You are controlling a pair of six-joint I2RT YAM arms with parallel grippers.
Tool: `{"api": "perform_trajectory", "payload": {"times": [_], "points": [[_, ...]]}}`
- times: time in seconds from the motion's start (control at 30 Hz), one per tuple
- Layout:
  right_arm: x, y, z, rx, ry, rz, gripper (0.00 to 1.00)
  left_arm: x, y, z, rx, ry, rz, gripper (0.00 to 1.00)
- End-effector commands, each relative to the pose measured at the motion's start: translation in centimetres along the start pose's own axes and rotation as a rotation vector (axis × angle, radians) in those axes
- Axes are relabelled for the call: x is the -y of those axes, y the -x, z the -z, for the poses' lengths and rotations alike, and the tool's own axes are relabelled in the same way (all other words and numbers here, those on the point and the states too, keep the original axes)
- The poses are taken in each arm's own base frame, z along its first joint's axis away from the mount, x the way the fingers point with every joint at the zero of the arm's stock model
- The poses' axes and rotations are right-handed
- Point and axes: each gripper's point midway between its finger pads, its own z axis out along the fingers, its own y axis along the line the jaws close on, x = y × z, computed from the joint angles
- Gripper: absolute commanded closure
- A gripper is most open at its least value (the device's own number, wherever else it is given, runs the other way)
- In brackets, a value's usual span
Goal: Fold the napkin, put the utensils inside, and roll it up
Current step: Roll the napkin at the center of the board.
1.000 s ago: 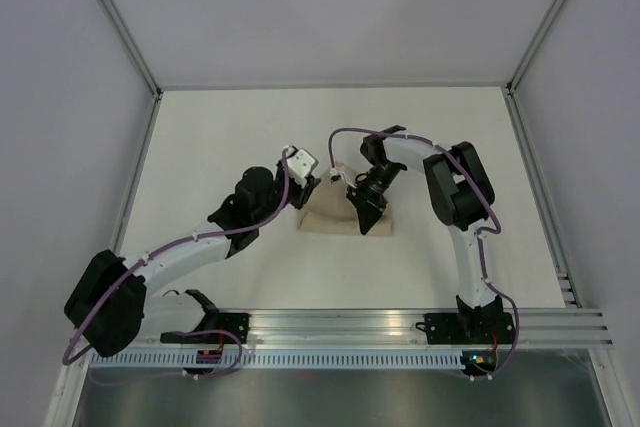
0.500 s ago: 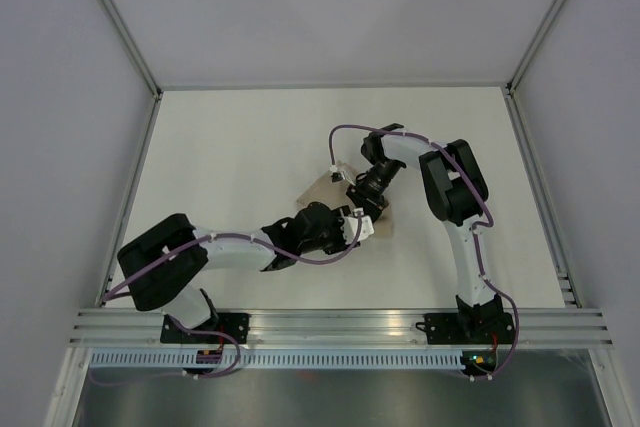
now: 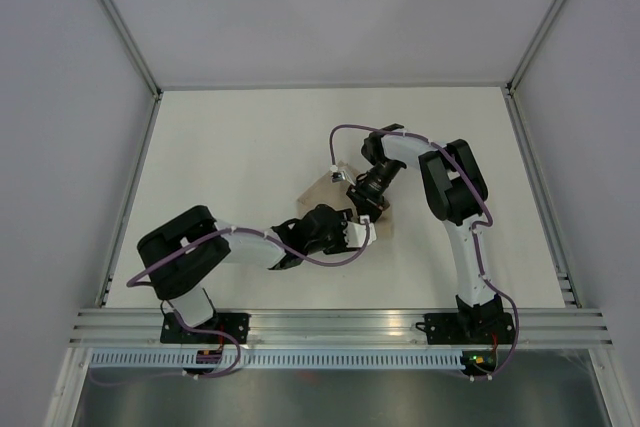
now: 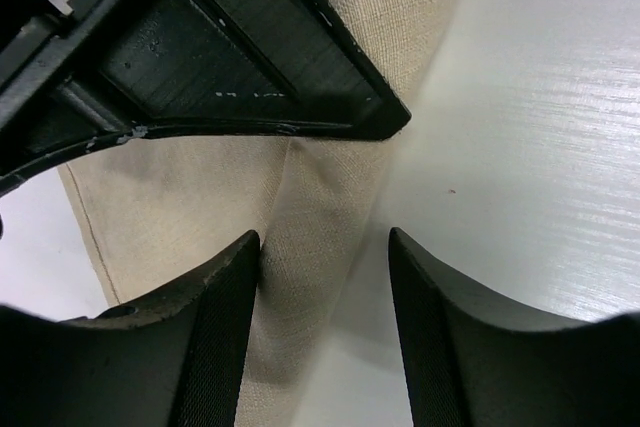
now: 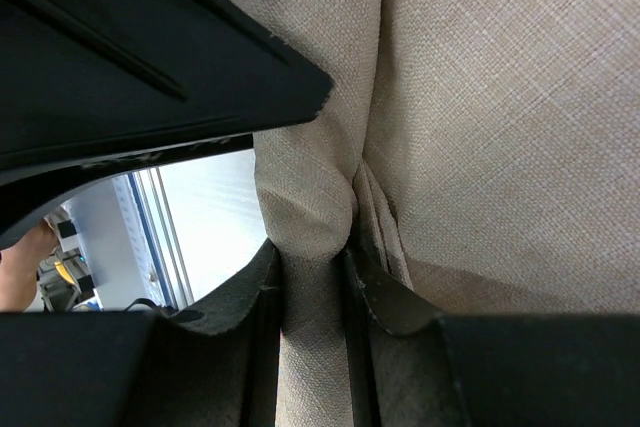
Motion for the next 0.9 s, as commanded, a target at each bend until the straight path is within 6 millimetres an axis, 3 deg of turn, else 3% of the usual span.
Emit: {"api": "perform_trajectory", "payload": {"times": [0.0, 0.17, 0.27, 0.37, 0.4, 0.43, 0.53, 0.6, 0.73, 0.87], "points": [[6.0, -3.7, -2.0, -0.161, -0.13, 0.05, 1.0, -1.1, 1.3, -0.7, 0.027, 0.03, -0.06, 0.4], [6.1, -3.8, -2.1, -0.161, -0.129, 0.047, 1.0, 0.3, 0.1, -1.6, -0.016, -0.029, -0.05, 0.42], [6.1, -3.9, -2.1, -0.164, -0.131, 0.047, 1.0, 0.9, -0.4, -2.0, -0.032, -0.05, -0.035, 0.48], [6.0, -4.0, -2.2, -0.161, -0.129, 0.046, 0.99, 1.6, -0.9, -2.4, -0.045, -0.07, -0.01, 0.63], [6.0, -4.0, -2.2, -0.16, -0.131, 0.047, 0.98, 1.7, -1.0, -2.4, -0.048, -0.072, 0.005, 0.75], [5.9, -4.0, -2.2, -0.158, -0.129, 0.049, 0.97, 1.9, -1.0, -2.5, -0.047, -0.078, 0.012, 0.79], [5.5, -3.7, -1.9, -0.139, -0.137, 0.053, 0.9, 2.4, -1.3, -2.6, -0.053, -0.093, 0.035, 0.91], [5.3, -3.3, -1.6, -0.118, -0.146, 0.065, 0.79, 3.1, -1.2, -2.7, -0.041, -0.128, 0.056, 0.96], [3.7, -1.7, 0.3, -0.046, -0.167, 0.095, 0.57, 3.7, -1.2, -2.5, -0.046, -0.195, 0.108, 0.98], [1.7, 0.6, 3.0, 0.069, -0.193, 0.13, 0.47, 4.0, -1.2, -2.3, -0.05, -0.271, 0.18, 0.98]]}}
